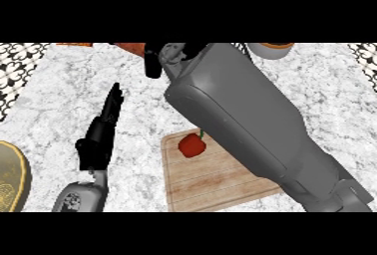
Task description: Pick the sweet potato from the cutting board and place it in the tiered basket
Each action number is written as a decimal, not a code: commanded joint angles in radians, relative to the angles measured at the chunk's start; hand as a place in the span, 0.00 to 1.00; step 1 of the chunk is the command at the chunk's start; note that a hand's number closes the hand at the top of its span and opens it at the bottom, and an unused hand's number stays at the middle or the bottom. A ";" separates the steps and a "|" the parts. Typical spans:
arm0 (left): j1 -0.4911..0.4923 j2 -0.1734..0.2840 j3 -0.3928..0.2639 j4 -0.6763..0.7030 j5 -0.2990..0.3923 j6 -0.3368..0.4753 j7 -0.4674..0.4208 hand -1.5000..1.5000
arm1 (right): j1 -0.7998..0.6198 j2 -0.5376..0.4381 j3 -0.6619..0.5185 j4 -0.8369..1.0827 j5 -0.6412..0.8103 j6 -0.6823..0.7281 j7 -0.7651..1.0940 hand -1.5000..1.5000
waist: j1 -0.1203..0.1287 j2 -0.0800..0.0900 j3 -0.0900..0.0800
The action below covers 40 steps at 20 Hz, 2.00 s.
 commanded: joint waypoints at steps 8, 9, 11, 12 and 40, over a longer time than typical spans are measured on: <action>0.003 0.021 0.021 -0.035 0.027 -0.034 0.030 0.50 | -0.035 -0.044 -0.073 0.290 0.131 -0.101 -0.123 1.00 | -0.003 0.001 0.001; 0.015 0.003 -0.005 -0.017 -0.016 -0.001 -0.007 0.50 | -0.054 -0.082 -0.098 0.350 0.130 -0.117 -0.176 1.00 | 0.001 0.004 0.000; 0.016 0.003 0.006 -0.011 0.003 -0.011 -0.016 0.50 | -0.049 -0.066 -0.105 0.377 0.146 -0.142 -0.189 1.00 | -0.001 0.003 0.001; -0.043 -0.001 0.032 0.059 -0.006 0.009 -0.025 0.50 | -0.052 -0.064 -0.118 0.391 0.145 -0.154 -0.192 1.00 | -0.006 0.004 0.000; 0.036 0.038 0.072 -0.034 0.034 -0.021 0.002 0.50 | 0.569 -0.198 -0.531 -0.370 -0.169 -0.493 -0.145 0.00 | -0.072 -0.018 0.003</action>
